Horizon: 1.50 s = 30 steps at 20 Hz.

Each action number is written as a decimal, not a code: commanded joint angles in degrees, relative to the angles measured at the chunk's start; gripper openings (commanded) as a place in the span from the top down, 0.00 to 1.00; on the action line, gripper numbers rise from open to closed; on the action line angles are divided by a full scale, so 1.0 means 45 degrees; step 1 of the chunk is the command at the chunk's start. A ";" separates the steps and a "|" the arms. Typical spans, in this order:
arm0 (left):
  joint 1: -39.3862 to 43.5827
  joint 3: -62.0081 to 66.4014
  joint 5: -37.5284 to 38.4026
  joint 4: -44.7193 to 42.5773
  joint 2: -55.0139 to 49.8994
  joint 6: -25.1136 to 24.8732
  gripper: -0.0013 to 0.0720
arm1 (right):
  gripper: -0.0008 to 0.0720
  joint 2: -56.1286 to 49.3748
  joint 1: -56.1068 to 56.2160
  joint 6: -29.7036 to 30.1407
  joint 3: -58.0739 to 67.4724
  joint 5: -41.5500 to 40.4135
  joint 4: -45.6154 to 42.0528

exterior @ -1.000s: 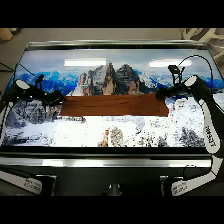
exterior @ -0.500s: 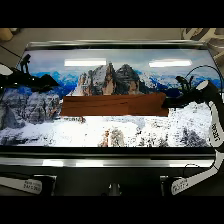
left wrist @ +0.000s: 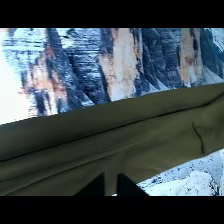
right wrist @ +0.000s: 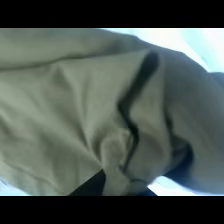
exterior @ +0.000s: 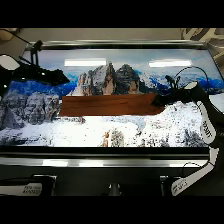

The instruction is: Fold the shirts.

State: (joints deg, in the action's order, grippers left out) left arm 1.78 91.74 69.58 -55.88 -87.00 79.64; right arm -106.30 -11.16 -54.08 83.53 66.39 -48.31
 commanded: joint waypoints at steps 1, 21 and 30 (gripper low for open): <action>0.1933 -0.0185 -0.1020 -0.0015 -0.0559 -0.0068 0.95 | 0.97 0.0816 0.0209 -0.0015 0.0049 0.0291 0.1525; 0.5455 -0.0146 -0.6203 0.6353 -0.4512 -0.0175 0.95 | 0.97 0.7509 0.0860 -0.2035 0.0034 0.2419 0.0636; 0.0233 -0.0151 -0.3614 0.2011 0.1953 -0.0194 0.95 | 0.93 0.2021 0.7524 -0.0418 0.0049 -0.3308 0.4779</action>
State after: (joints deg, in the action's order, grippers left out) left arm 8.10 91.07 49.45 -40.53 -86.30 78.98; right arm -89.27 14.68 -60.51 83.68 60.60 -37.15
